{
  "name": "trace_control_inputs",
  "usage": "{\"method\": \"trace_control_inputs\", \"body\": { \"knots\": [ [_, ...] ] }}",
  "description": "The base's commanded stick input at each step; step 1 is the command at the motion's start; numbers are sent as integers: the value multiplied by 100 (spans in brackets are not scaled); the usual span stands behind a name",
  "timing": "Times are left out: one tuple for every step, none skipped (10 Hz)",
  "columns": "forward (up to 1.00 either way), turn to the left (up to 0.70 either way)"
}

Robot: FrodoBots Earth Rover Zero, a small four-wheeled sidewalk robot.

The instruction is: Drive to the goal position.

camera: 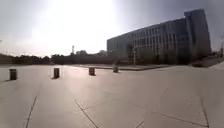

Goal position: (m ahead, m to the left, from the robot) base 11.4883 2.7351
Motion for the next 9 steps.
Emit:
{"method": "trace_control_inputs", "body": {
  "knots": [
    [70,0],
    [70,0],
    [70,-3],
    [70,-30],
    [70,-35],
    [70,-35],
    [70,-35],
    [70,-16],
    [70,0]
  ]
}}
